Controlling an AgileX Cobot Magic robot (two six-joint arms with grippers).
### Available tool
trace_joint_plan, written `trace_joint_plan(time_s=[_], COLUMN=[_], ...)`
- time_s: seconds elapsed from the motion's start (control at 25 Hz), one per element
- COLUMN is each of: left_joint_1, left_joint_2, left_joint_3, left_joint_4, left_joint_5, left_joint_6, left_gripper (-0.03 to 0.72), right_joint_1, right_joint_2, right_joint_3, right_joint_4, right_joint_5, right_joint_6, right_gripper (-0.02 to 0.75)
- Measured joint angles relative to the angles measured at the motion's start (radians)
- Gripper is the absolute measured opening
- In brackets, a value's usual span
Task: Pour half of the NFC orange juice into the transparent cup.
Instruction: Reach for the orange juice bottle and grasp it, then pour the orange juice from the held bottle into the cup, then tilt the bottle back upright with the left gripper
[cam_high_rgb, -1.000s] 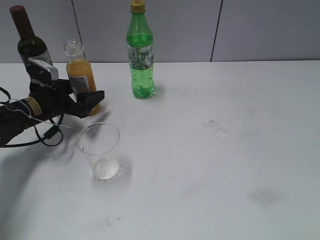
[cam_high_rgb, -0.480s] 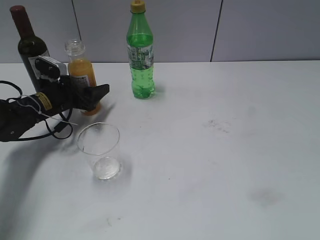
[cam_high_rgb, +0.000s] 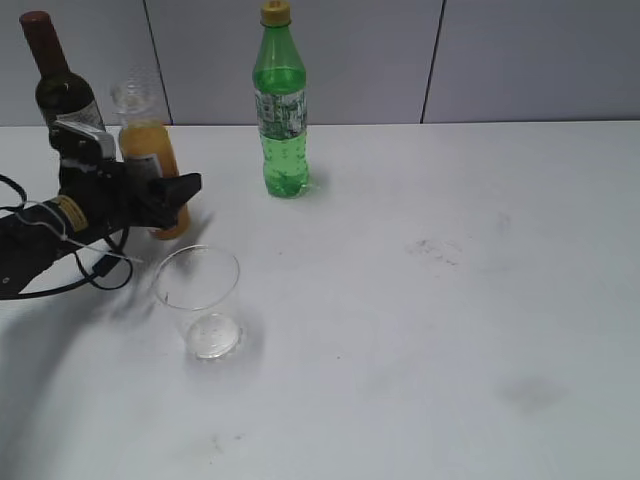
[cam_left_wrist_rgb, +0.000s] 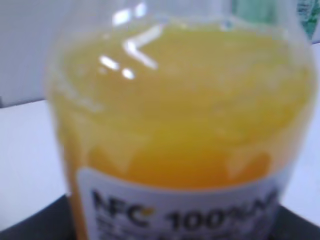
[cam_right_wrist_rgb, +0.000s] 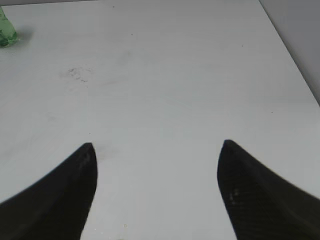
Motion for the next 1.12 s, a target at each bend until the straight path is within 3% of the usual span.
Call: trace_joint_plan(time_s=[0.48,0.88,1.0,1.12], left_joint_1=[0.057,0.057,0.022,-0.053], left_joint_2=[-0.375,-0.672,-0.737,-0.781], left_joint_3=[0.438,0.665,0.678,0.682], left_joint_4=[-0.117,-0.193,-0.224,-0.408], left_joint_5=[0.018,0.181,0.318,0.389], left_joint_6=[0.18,0.347,0.468,0.609], left_gripper=[0.471,0.471,0.471,0.471], right_joint_1=[0.0,0.0,0.0,0.0], right_joint_2=[0.0,0.0,0.0,0.0], right_joint_3=[0.0,0.0,0.0,0.0], right_joint_4=[0.0,0.0,0.0,0.0], right_joint_5=[0.0,0.0,0.0,0.0], right_joint_6=[0.001,0.001,0.001,0.001], right_gripper=[0.573,0.573,0.573,0.573])
